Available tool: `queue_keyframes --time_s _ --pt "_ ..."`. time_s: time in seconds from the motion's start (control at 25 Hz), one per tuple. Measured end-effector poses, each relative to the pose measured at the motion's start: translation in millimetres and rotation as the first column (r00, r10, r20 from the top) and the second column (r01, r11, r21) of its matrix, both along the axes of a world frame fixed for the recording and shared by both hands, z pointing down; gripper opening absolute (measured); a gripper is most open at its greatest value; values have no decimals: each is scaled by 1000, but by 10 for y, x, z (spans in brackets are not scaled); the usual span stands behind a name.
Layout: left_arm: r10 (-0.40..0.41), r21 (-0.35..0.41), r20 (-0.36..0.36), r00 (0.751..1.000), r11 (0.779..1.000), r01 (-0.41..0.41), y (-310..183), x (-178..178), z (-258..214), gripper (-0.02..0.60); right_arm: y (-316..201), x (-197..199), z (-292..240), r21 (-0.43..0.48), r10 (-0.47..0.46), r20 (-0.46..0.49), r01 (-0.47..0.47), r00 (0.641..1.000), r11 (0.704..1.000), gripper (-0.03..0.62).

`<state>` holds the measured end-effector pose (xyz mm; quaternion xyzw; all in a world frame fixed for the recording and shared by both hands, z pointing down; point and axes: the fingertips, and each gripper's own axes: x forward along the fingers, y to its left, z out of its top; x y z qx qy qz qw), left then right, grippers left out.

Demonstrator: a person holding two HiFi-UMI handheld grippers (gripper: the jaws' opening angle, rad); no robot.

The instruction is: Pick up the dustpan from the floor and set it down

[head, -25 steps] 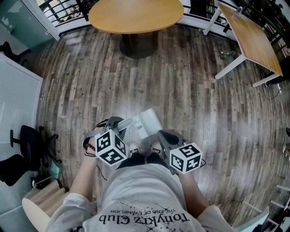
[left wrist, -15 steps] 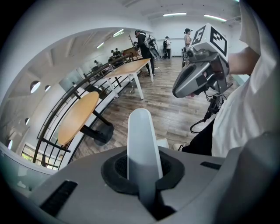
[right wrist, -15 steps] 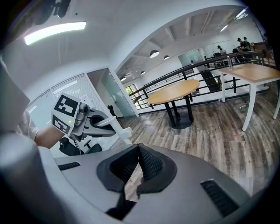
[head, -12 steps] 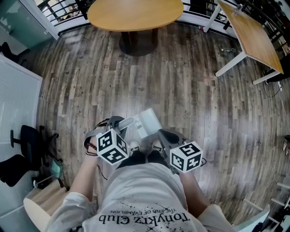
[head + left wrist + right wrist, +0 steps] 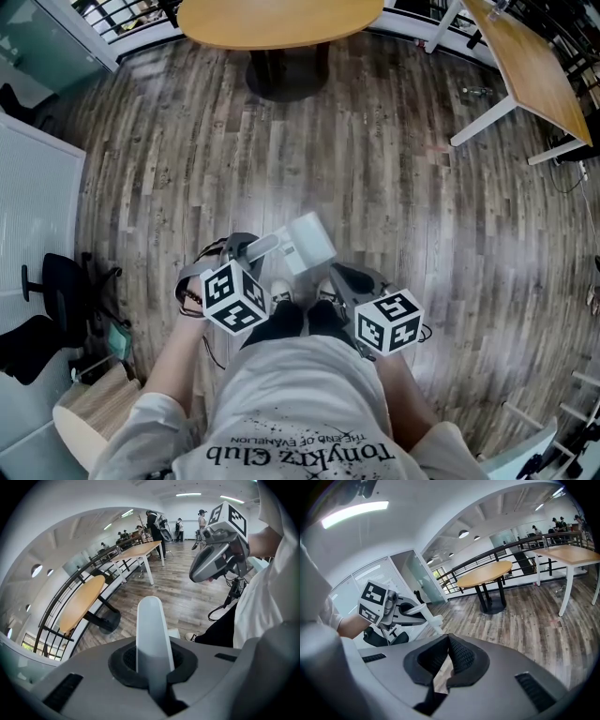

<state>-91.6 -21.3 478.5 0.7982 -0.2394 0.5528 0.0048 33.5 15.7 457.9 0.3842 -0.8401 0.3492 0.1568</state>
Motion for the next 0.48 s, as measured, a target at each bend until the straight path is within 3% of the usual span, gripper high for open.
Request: queue_keyframes --time_s 0.48 --pt "-40 12 -5 999 999 40 -186 -74 292 38 -141 -54 137 -15 10 -4 -10 1000 1000 23"
